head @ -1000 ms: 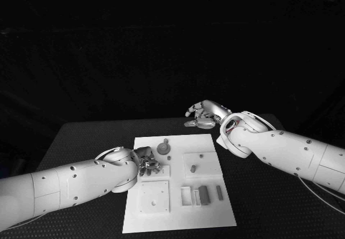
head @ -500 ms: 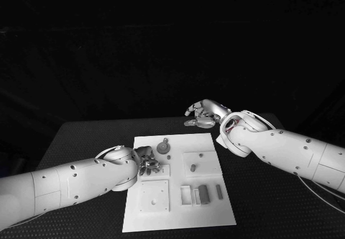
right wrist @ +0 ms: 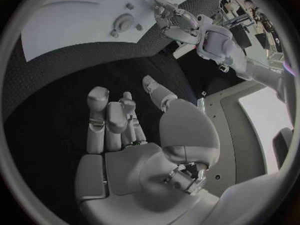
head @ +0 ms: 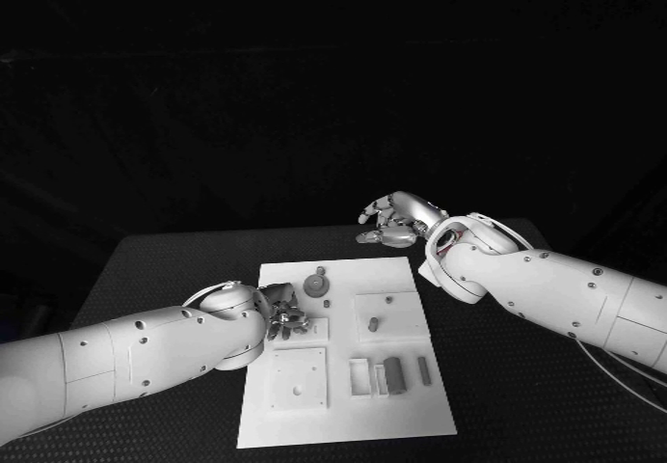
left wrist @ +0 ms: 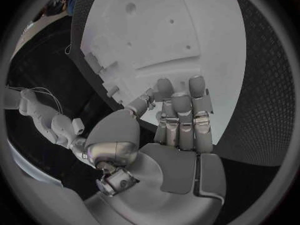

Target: Assemble the parts on the task board

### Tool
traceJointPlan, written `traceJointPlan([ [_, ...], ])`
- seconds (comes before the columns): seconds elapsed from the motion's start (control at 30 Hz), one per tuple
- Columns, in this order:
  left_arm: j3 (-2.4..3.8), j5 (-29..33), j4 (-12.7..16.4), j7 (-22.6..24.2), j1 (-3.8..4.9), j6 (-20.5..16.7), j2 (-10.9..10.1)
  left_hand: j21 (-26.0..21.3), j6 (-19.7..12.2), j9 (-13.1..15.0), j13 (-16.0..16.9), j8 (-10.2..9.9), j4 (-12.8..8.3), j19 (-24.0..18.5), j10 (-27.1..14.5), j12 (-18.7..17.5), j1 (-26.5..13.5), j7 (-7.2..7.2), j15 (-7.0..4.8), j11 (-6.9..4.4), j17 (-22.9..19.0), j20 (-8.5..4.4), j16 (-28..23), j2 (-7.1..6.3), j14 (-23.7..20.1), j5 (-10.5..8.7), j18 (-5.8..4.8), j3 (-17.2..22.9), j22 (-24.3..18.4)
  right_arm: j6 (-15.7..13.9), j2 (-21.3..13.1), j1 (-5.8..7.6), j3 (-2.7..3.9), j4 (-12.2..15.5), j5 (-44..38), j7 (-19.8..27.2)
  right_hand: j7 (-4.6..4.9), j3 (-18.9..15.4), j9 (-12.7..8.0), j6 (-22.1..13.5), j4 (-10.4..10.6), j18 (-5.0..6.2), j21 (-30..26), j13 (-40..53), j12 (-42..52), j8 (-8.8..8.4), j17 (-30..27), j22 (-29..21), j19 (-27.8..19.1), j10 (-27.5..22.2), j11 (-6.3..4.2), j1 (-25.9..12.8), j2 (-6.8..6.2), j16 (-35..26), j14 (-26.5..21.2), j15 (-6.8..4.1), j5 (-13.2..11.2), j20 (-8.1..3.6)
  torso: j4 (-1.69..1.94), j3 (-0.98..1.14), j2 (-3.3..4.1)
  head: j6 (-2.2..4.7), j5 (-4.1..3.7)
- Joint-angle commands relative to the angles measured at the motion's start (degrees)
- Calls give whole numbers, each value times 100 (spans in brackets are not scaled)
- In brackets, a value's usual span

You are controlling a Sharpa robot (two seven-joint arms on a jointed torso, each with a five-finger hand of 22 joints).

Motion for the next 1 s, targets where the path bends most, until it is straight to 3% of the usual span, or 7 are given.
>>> traceJointPlan([
  [0.03, -32, -191, -9, -158, -47, 257, -11, -11, 601, 16, 0, 14, -16, 186, -8, 41, 53, -289, -199, -45, -15, -155, 46, 27, -138, 43, -79, 30, 110, 58, 1, -4, 3, 7, 17, 48, 126, -19, 8, -73, 14, 358, -22, -8, -1, 21, 7, 71, -9, -39, 7, -63, 11, -30, -8, 17, 23, -41, 1, -1, 0, 4, 5],
  [1.0, -33, -282, -1, -249, -65, 482, 1, 29, 629, 52, 0, 59, -30, 230, 13, 120, -15, -314, -229, -72, -119, -177, 181, 76, -126, 89, -79, 0, 126, 71, -10, -7, 3, 6, 26, 50, 126, -19, 6, -75, 36, 358, -32, -13, -1, 17, 6, 72, -10, -42, 7, -80, 15, -37, -11, 17, 23, -40, -3, 3, 2, 1, 10],
])
